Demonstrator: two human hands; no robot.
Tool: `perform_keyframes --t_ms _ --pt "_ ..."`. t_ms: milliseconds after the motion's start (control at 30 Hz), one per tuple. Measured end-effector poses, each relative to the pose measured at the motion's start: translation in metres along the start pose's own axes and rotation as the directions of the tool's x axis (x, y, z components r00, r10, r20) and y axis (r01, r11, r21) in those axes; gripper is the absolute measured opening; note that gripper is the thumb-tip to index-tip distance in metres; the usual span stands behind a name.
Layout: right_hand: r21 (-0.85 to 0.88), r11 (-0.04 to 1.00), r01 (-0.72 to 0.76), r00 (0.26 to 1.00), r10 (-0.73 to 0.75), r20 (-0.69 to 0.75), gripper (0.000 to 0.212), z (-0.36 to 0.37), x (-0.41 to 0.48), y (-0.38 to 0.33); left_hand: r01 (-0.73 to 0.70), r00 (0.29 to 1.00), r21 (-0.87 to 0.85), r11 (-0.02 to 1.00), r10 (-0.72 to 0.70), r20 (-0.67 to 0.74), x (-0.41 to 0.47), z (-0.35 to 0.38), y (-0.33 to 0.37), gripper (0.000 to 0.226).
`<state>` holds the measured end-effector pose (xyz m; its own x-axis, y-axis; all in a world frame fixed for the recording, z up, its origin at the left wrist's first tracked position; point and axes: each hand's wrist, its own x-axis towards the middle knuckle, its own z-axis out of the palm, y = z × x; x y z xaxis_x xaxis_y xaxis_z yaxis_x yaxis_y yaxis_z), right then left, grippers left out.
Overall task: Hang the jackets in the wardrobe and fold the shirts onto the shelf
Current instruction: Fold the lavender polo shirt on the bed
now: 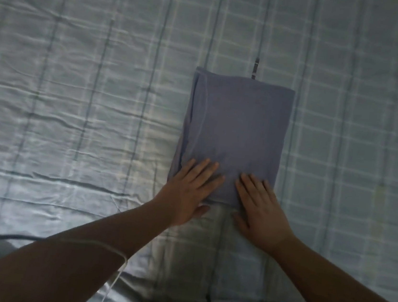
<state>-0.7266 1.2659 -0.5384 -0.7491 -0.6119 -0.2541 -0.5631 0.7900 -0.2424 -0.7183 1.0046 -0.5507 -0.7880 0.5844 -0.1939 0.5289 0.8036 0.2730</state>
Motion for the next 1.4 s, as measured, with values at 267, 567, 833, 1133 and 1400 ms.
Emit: perform_keyframes --t_ms 267,567,833,1133,1400 --pt "-0.115 0.993 0.019 0.996 -0.009 0.085 0.063 0.014 0.001 0.016 -0.005 0.995 0.091 0.996 -0.004 0.098 0.002 0.007 -0.009 0.089" --pt "-0.028 0.998 -0.056 0.995 0.059 0.086 0.066 -0.006 -0.004 0.015 0.127 0.984 0.156 0.980 -0.144 0.101 -0.002 -0.004 0.006 0.081" --pt "-0.044 0.997 0.058 0.988 -0.051 0.148 0.069 -0.004 -0.082 0.015 0.047 0.977 0.116 0.992 -0.069 0.200 -0.053 -0.004 0.071 0.082" --pt "0.182 0.982 -0.051 0.950 -0.008 0.311 0.067 0.007 -0.127 0.004 0.231 0.940 -0.223 0.947 -0.158 0.304 -0.082 0.005 0.117 0.079" --pt "0.382 0.843 -0.378 0.925 0.363 0.113 0.035 -0.073 -0.097 0.025 0.514 0.834 -0.519 0.683 -0.540 0.116 -0.058 -0.072 0.075 0.030"
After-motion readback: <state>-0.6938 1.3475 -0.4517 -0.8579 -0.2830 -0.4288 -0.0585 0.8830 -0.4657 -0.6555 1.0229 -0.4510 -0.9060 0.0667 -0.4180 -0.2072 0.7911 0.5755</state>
